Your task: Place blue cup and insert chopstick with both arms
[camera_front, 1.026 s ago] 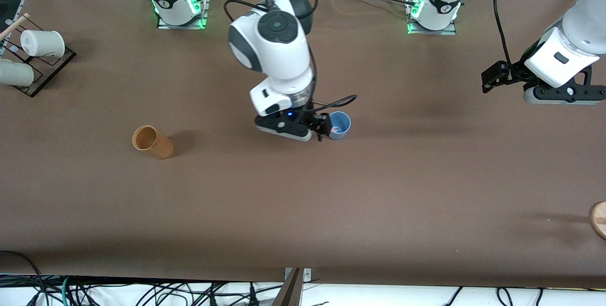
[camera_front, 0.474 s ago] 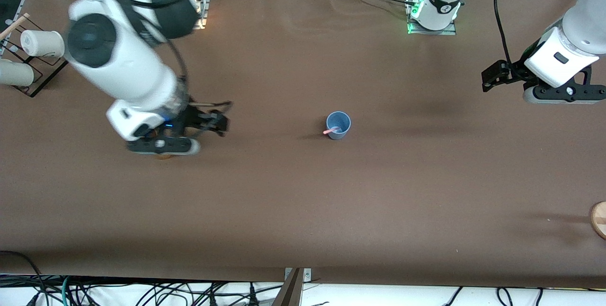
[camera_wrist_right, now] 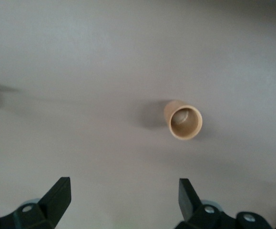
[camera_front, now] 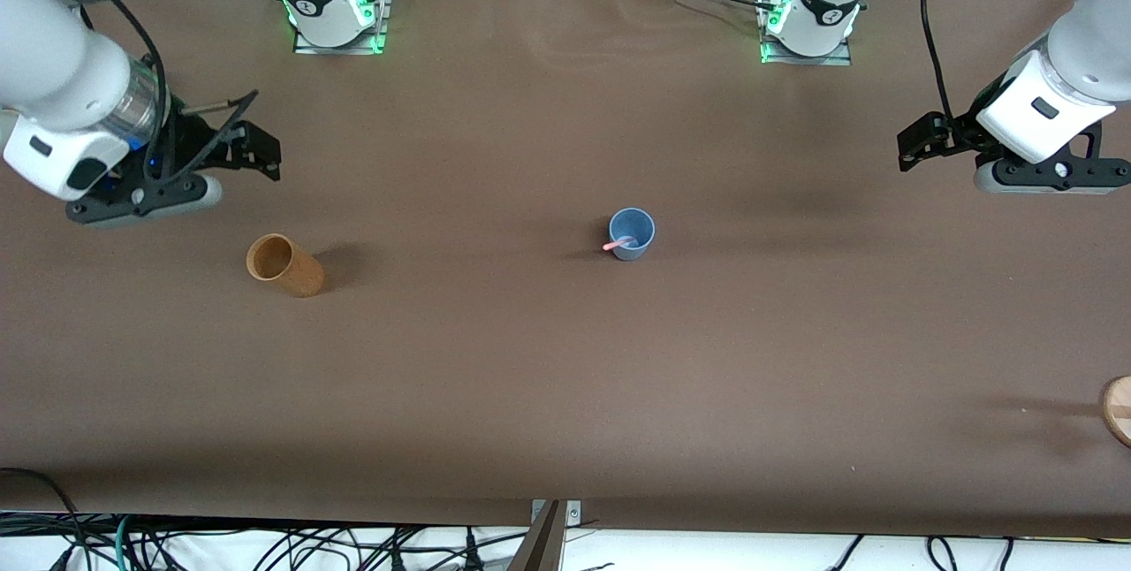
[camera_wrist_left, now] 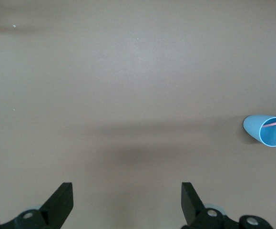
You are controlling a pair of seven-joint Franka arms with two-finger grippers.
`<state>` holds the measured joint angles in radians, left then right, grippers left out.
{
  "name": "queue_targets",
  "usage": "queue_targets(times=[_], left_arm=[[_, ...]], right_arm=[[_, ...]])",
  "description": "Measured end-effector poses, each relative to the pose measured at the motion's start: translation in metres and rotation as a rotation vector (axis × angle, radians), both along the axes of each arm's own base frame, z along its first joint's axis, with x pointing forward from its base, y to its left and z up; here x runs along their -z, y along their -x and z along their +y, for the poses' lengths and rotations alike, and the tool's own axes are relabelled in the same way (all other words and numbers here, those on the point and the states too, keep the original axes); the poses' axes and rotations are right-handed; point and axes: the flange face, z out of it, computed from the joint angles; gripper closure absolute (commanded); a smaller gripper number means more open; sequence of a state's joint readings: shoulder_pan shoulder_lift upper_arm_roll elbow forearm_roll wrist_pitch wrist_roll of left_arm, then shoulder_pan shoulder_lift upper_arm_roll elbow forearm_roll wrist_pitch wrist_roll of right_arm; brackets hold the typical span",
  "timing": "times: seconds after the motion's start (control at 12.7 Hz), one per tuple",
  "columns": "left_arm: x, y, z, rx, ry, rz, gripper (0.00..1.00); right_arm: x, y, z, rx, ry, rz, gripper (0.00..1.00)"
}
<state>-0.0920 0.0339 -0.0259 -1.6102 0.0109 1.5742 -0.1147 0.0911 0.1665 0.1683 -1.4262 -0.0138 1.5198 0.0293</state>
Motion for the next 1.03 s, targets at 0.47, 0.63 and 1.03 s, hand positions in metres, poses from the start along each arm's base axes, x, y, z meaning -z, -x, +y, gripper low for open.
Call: queue_targets(times=[0.47, 0.63, 1.03], left_arm=[[0.000, 0.000, -0.001, 0.002, 0.000, -0.001, 0.00], [0.000, 0.000, -0.001, 0.002, 0.000, -0.001, 0.00], [0.000, 0.000, -0.003, 0.005, 0.000, -0.001, 0.00]], right_arm=[[-0.001, 0.022, 0.002, -0.010, 0.014, 0.011, 0.00], [-0.006, 0.034, -0.007, -0.037, 0.018, 0.009, 0.00], [-0.013, 0.047, -0.019, -0.057, 0.023, 0.004, 0.00]])
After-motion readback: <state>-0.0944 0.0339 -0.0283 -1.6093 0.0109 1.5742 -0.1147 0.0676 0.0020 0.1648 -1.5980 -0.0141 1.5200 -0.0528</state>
